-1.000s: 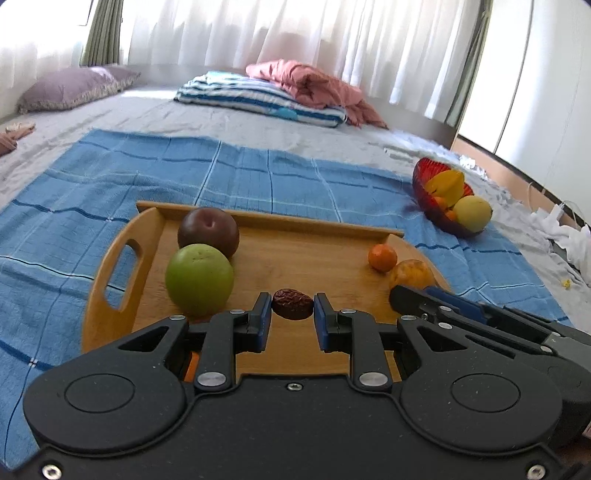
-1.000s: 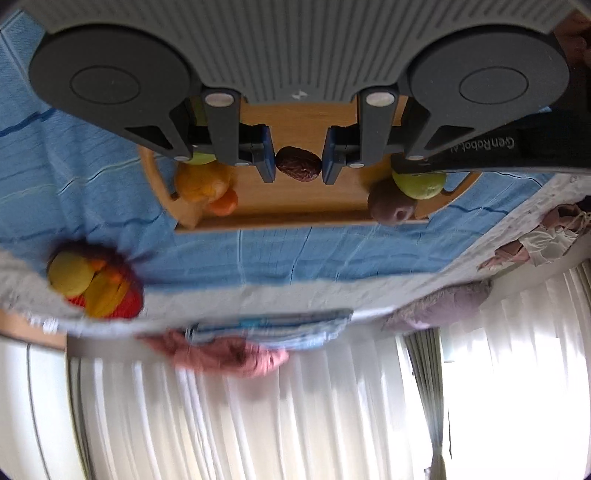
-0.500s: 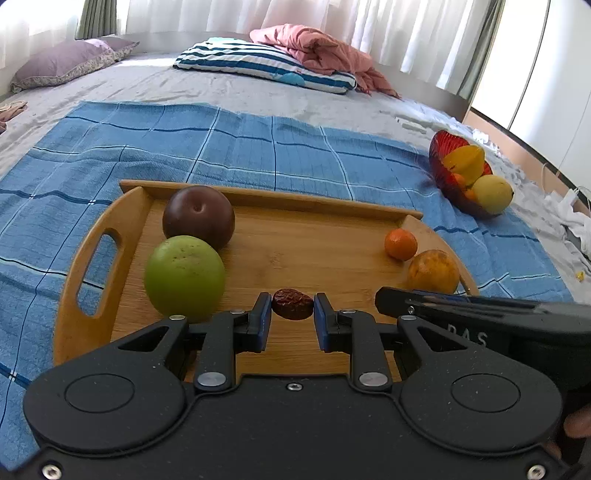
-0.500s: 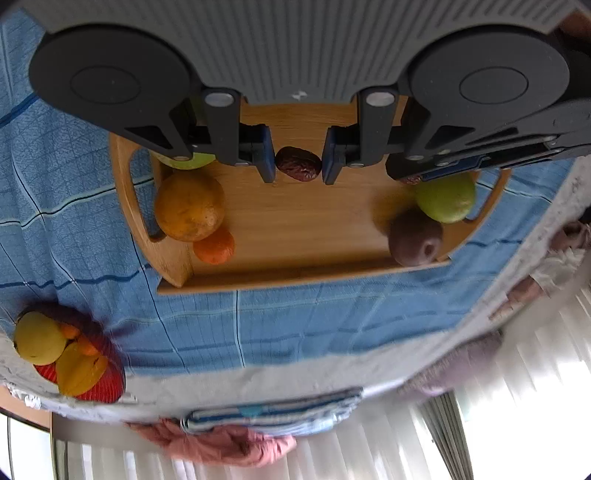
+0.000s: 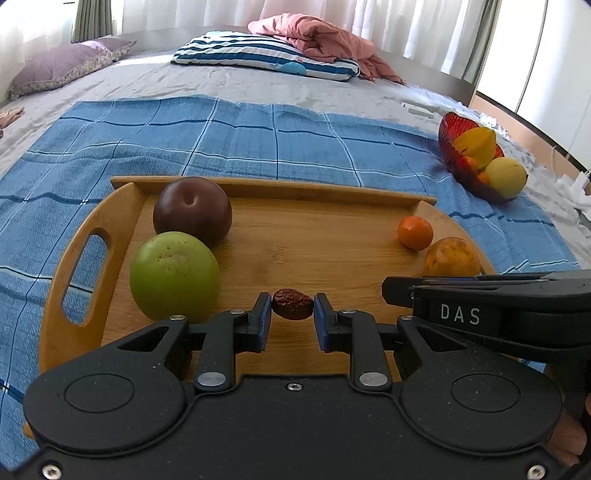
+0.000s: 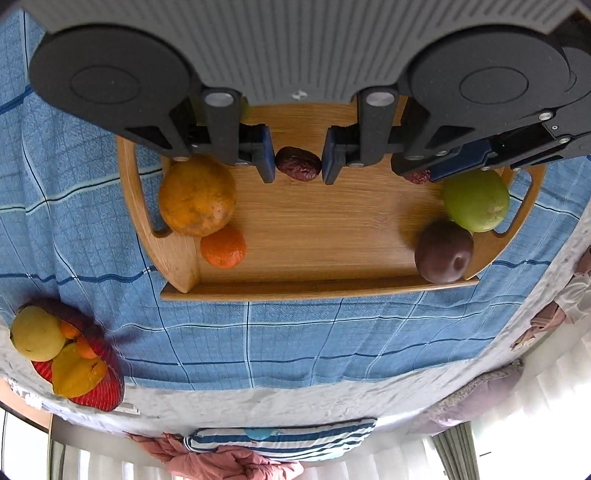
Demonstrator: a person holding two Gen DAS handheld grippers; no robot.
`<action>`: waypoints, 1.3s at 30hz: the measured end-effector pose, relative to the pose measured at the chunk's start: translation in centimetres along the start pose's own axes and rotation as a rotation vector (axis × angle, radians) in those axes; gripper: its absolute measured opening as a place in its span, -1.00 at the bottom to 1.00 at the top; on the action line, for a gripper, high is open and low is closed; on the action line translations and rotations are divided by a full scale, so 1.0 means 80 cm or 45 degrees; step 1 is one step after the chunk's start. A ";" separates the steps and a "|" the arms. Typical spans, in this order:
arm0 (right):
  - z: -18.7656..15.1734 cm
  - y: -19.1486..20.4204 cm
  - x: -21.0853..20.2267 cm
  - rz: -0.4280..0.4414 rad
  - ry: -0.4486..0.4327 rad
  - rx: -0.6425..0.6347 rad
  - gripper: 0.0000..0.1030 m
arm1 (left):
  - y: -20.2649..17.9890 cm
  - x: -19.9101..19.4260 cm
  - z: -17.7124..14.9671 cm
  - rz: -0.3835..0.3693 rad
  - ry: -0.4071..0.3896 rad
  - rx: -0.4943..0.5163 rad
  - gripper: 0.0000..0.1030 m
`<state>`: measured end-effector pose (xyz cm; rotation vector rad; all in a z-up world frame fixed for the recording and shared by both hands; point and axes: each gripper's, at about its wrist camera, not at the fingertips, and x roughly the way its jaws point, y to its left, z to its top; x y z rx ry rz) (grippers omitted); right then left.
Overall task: Organize fruits
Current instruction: 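Carry both dates in the grippers over the wooden tray, then lower the dates onto the tray and open both grippers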
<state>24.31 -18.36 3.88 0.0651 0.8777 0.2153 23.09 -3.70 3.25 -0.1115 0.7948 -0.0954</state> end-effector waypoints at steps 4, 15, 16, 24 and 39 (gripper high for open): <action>0.002 0.003 0.002 -0.011 0.010 -0.033 -0.39 | 0.001 0.004 -0.001 0.009 0.011 0.002 -0.54; 0.009 0.009 0.012 -0.049 0.075 -0.061 -0.36 | 0.004 0.013 -0.003 0.012 0.025 -0.011 -0.54; 0.010 0.010 0.013 -0.052 0.080 -0.062 -0.36 | 0.005 0.014 -0.004 0.012 0.026 -0.014 -0.54; 0.011 0.013 0.019 -0.066 0.093 -0.076 -0.36 | 0.009 0.015 -0.004 0.008 0.019 -0.014 -0.54; 0.018 0.016 0.031 -0.094 0.150 -0.075 -0.33 | 0.009 0.017 -0.005 0.013 0.012 -0.007 -0.54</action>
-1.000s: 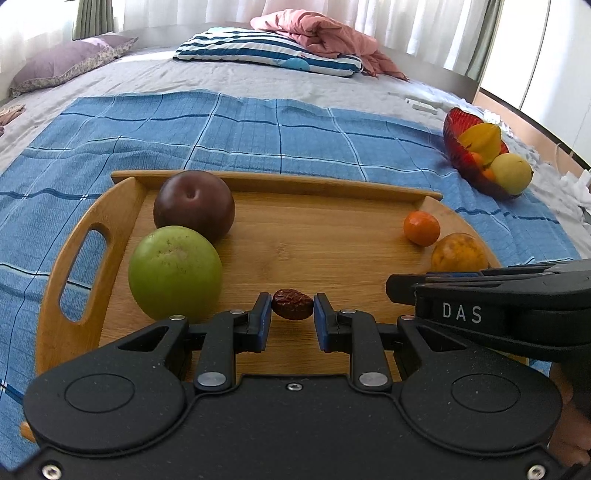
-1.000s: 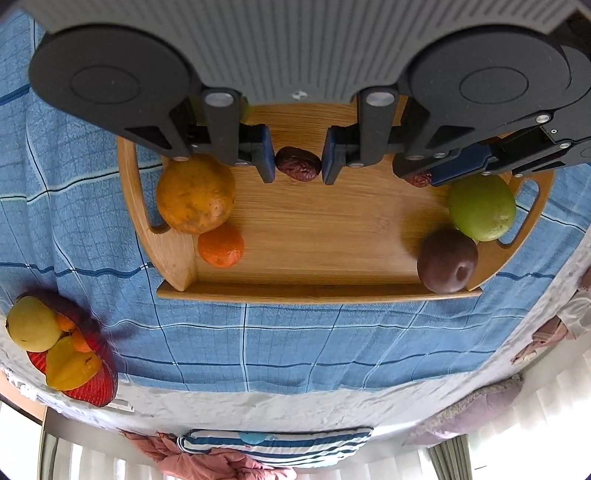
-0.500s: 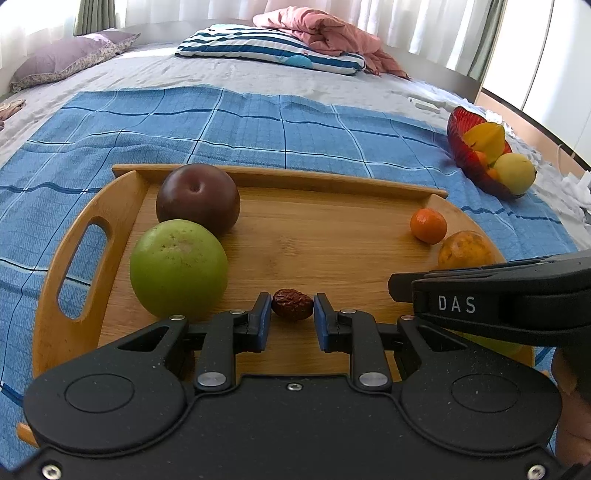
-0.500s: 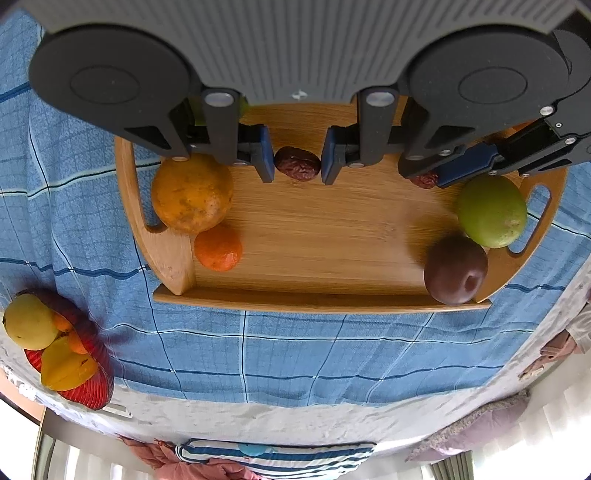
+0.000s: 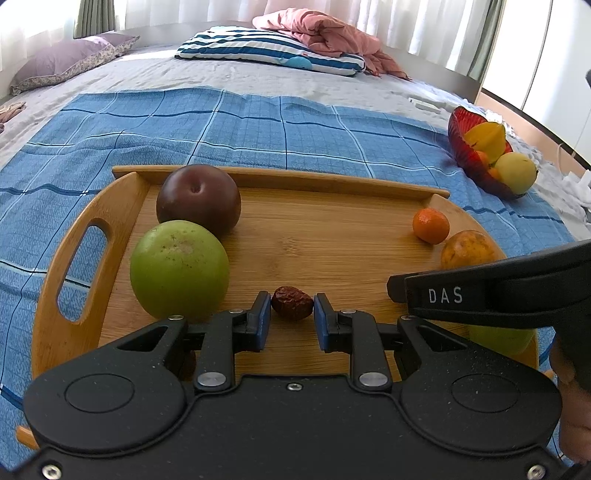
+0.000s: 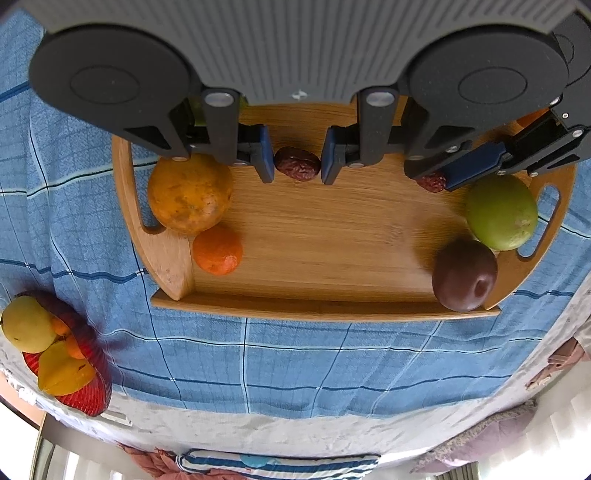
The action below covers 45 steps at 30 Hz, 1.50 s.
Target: Organize fruits
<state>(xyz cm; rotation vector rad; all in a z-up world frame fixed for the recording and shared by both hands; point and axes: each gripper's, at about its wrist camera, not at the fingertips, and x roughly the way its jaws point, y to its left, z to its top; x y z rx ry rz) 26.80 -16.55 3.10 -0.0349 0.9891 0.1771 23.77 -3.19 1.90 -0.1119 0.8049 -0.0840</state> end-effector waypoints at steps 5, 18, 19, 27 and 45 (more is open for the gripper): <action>0.000 0.000 0.002 0.003 0.009 0.006 -0.25 | 0.000 0.001 0.001 0.005 -0.002 0.003 -0.53; -0.003 -0.007 -0.019 0.047 -0.040 0.023 -0.05 | -0.001 -0.018 0.002 0.003 -0.045 0.022 0.14; -0.004 -0.007 -0.024 0.050 -0.052 0.017 -0.02 | -0.001 -0.022 0.002 -0.002 -0.049 0.022 0.19; -0.010 -0.014 -0.061 0.046 -0.164 0.011 0.11 | -0.006 -0.054 0.001 -0.011 -0.122 0.046 0.61; -0.080 -0.039 -0.121 0.057 -0.499 0.084 0.75 | 0.007 -0.129 -0.028 0.037 -0.259 0.092 0.99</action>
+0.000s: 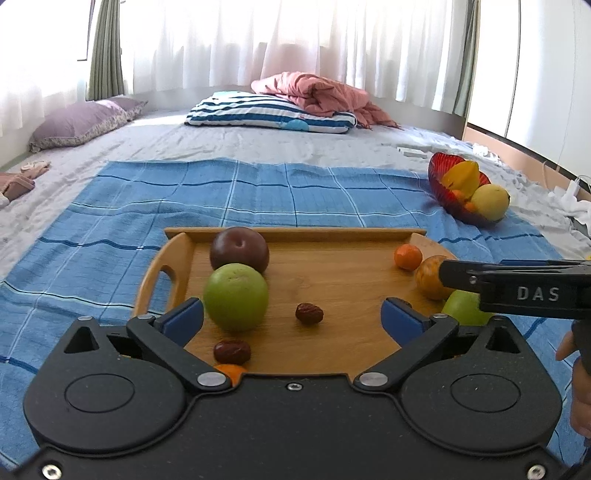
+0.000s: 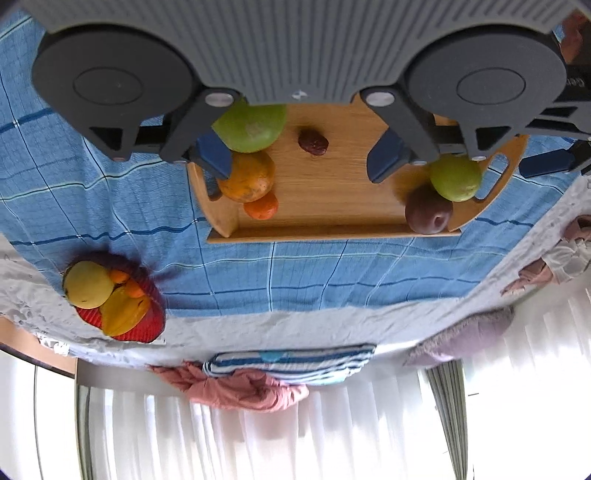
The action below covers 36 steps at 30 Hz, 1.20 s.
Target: Organize fruits
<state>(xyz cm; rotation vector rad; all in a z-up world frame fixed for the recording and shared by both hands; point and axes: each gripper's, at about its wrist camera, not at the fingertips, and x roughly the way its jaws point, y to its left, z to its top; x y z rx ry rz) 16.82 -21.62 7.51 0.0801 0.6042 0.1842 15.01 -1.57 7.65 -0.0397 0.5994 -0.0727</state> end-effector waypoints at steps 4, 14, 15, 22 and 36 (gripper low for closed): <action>-0.010 -0.001 -0.017 0.006 -0.065 -0.008 0.82 | 0.003 -0.015 -0.008 -0.007 -0.017 0.001 0.99; -0.034 0.015 -0.048 0.002 -0.187 -0.095 1.00 | 0.013 -0.034 -0.031 0.008 -0.027 -0.034 0.99; -0.037 0.016 -0.049 -0.001 -0.198 -0.106 1.00 | 0.014 -0.036 -0.034 0.013 -0.028 -0.033 0.99; -0.053 0.023 -0.053 -0.031 -0.216 -0.142 1.00 | 0.022 -0.041 -0.050 0.035 -0.025 -0.056 0.99; -0.084 0.019 -0.055 -0.042 -0.246 -0.090 1.00 | 0.029 -0.043 -0.083 0.069 -0.007 -0.069 0.99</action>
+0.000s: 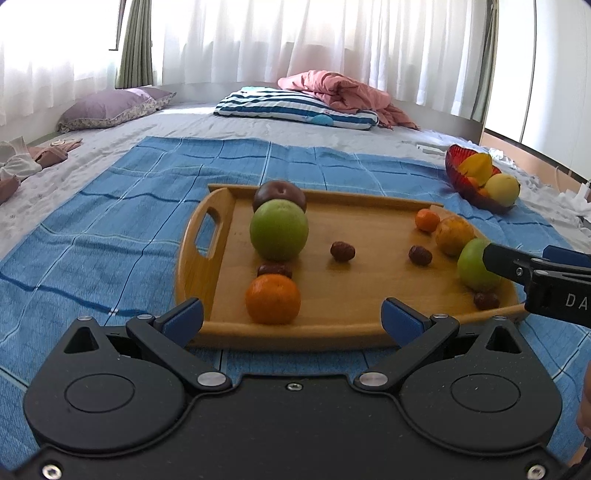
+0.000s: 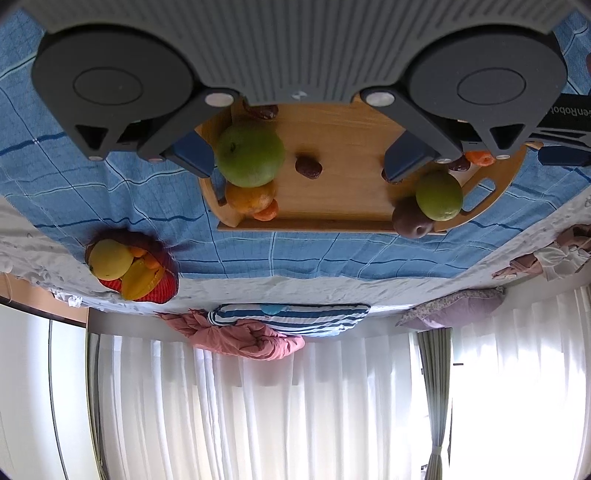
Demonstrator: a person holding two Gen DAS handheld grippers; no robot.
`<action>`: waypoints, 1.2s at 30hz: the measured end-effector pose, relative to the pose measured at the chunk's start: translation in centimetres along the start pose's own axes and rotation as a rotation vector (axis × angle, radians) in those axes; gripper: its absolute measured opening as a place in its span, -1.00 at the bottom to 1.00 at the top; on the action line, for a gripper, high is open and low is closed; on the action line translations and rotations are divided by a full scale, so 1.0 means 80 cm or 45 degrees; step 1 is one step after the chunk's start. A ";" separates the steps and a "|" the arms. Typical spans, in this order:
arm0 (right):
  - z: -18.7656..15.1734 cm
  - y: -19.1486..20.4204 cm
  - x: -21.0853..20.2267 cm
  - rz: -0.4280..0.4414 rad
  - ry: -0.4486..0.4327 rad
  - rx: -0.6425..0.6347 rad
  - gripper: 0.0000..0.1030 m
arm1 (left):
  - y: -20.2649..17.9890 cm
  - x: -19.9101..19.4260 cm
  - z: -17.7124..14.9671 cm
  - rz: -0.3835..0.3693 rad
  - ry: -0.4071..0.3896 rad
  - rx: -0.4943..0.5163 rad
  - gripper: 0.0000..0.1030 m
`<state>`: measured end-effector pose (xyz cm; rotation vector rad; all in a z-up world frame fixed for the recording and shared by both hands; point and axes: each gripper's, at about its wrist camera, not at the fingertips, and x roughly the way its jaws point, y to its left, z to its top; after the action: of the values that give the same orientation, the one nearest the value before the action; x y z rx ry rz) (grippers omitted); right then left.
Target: Organize fruits
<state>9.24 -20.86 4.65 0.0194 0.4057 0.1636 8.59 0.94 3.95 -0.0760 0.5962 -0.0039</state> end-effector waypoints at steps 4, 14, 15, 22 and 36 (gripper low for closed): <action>-0.011 0.003 -0.002 -0.004 -0.010 0.000 1.00 | 0.002 0.000 -0.009 0.008 0.003 -0.009 0.99; -0.030 0.014 0.000 0.002 0.005 -0.018 1.00 | 0.004 0.003 -0.028 0.039 0.015 0.000 0.99; -0.032 0.015 0.000 0.005 0.005 -0.019 1.00 | 0.004 0.004 -0.030 0.040 0.016 -0.004 0.99; -0.044 0.021 0.000 0.010 0.013 -0.033 1.00 | 0.006 0.008 -0.037 0.051 0.029 -0.011 0.99; -0.066 0.022 0.006 -0.005 0.035 -0.011 1.00 | 0.003 0.020 -0.047 0.076 0.042 0.003 0.99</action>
<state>7.34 -19.14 -0.33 0.0079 0.4328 0.1619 7.78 0.90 -0.09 -0.0560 0.6316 0.0518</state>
